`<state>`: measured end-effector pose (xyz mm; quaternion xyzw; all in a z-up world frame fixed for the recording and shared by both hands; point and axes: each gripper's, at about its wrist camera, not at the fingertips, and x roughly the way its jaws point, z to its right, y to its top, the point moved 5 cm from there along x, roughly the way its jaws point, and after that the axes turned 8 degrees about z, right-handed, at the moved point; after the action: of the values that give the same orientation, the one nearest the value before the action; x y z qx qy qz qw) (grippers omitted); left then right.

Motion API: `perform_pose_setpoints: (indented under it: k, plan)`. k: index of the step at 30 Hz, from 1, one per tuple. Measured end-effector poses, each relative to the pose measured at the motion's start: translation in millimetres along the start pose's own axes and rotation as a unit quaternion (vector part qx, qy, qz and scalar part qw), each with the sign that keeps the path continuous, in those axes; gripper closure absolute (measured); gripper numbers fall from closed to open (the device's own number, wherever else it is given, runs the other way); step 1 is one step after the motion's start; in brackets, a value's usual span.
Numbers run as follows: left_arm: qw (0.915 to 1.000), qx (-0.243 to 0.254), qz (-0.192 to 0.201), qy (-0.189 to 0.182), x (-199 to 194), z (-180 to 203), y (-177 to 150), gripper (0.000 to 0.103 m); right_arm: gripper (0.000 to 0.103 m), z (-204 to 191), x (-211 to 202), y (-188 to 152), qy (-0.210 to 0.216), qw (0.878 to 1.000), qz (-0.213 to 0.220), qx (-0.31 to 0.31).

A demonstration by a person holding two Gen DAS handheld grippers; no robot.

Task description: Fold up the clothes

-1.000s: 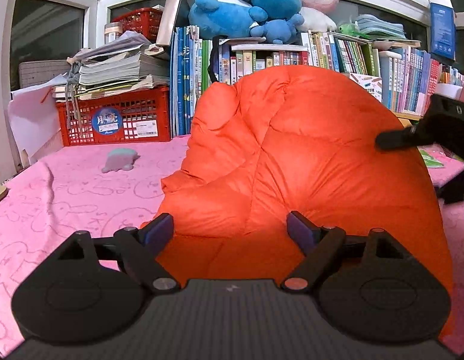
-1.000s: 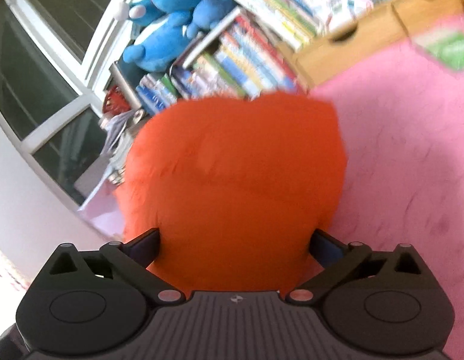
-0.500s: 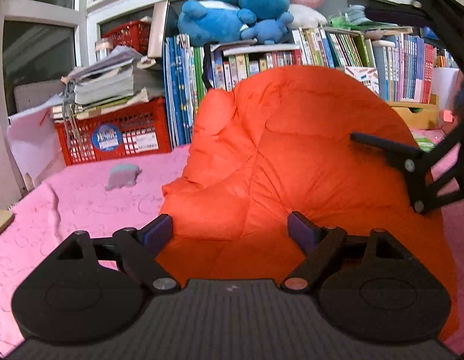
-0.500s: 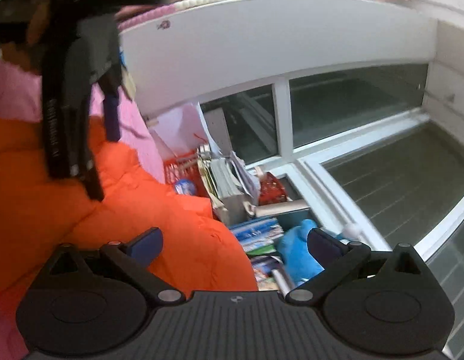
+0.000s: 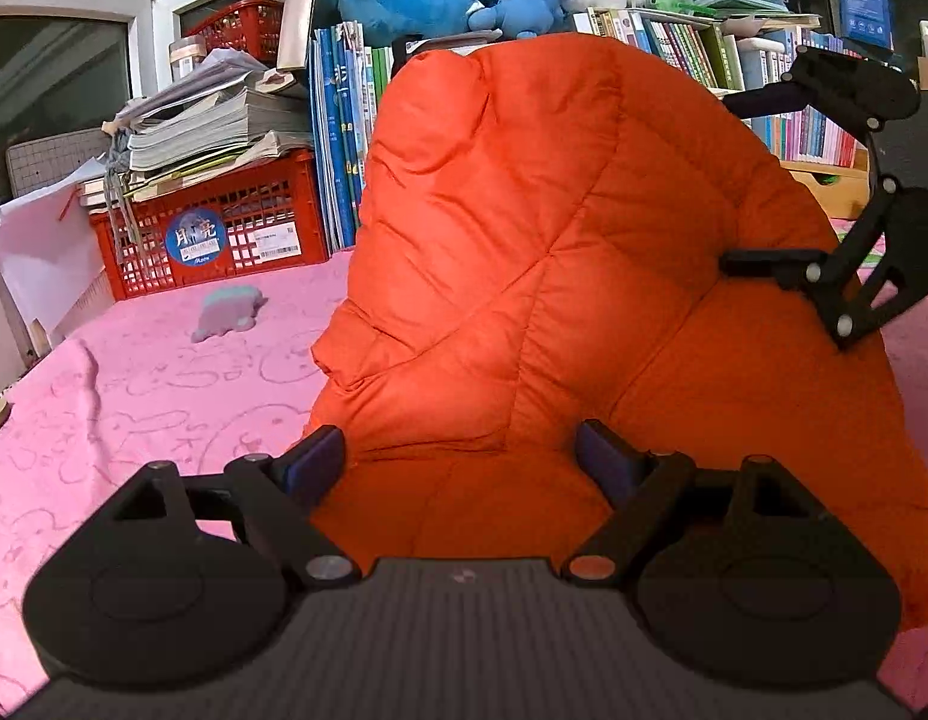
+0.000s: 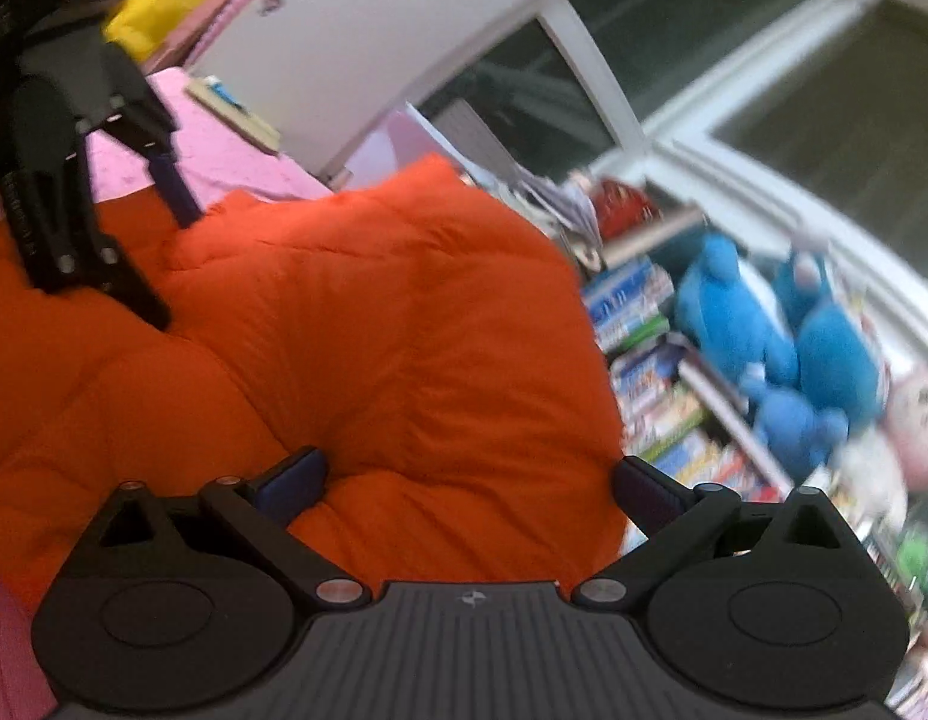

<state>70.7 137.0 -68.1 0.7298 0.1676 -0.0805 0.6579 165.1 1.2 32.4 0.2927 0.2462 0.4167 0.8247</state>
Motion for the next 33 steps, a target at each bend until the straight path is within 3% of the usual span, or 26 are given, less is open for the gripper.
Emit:
perform_pose_setpoints:
  k: [7, 14, 17, 20, 23, 26, 29, 33]
  plan:
    - [1.0, -0.002, 0.003, 0.002, -1, -1, 0, 0.016, 0.001, 32, -5, -45, -0.055, 0.996, -0.058, 0.043]
    - [0.9998, 0.004, 0.017, 0.002, -7, -2, 8, 0.02, 0.001, 27, 13, -74, -0.046, 0.982, -0.111, 0.146]
    - [0.9989, -0.012, 0.046, -0.005, -20, -12, 38, 0.022, 0.001, 27, 10, -68, -0.046, 0.984, -0.117, 0.129]
    - [0.9934, -0.022, 0.106, -0.037, -33, -14, 84, 0.022, 0.001, 31, 9, -61, -0.052, 0.984, -0.111, 0.128]
    - [0.9838, 0.012, 0.155, -0.088, -29, 8, 115, 0.021, 0.001, 34, 8, -60, -0.057, 0.981, -0.106, 0.15]
    - [0.9764, 0.077, 0.184, -0.084, -9, 35, 126, 0.023, 0.0, 37, 5, -61, -0.07, 0.977, -0.1, 0.174]
    - [0.9724, 0.127, 0.174, -0.089, 20, 53, 124, 0.027, 0.0, 38, -3, -59, -0.089, 0.974, -0.094, 0.186]
    - [0.9745, 0.151, 0.113, -0.121, 52, 64, 107, 0.026, 0.0, 40, -17, -59, -0.112, 0.971, -0.086, 0.193]
